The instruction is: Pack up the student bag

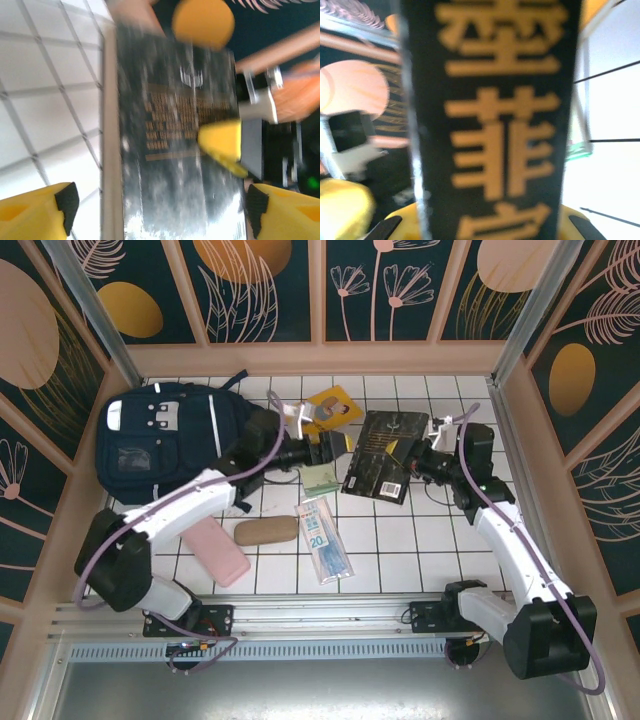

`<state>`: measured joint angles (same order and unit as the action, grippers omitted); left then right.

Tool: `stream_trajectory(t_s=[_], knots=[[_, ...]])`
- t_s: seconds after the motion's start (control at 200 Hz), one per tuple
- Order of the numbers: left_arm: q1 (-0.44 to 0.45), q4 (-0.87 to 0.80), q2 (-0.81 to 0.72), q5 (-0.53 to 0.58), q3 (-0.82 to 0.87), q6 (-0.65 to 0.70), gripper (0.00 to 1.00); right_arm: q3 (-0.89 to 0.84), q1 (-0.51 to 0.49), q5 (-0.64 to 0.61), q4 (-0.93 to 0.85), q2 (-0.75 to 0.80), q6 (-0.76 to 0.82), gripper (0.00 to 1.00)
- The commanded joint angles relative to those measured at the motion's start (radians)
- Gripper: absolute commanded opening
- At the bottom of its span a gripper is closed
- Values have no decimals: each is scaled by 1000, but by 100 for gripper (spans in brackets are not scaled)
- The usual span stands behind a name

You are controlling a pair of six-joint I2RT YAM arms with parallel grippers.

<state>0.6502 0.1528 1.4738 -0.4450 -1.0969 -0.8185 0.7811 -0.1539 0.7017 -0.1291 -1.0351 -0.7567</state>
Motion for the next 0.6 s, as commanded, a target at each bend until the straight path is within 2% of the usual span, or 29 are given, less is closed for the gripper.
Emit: stream_trajectory(t_s=[0.0,0.08,0.185,0.365,0.596], knots=[[-32,-508,-25,440,-154,251,97,26,-1,-120,-95,14,88,0],[-55,-637,15,686,-220,281,99,14,-11,-145,-105,-1,92,0],[-124,-703,100,775,-276,285,98,19,-29,-202,-127,-21,99,0],[-241,-691,273,759,-333,304,95,38,-46,-181,-150,-57,108,0],[-325,-678,443,673,-449,340,74,13,-59,-142,-135,-41,127,0]])
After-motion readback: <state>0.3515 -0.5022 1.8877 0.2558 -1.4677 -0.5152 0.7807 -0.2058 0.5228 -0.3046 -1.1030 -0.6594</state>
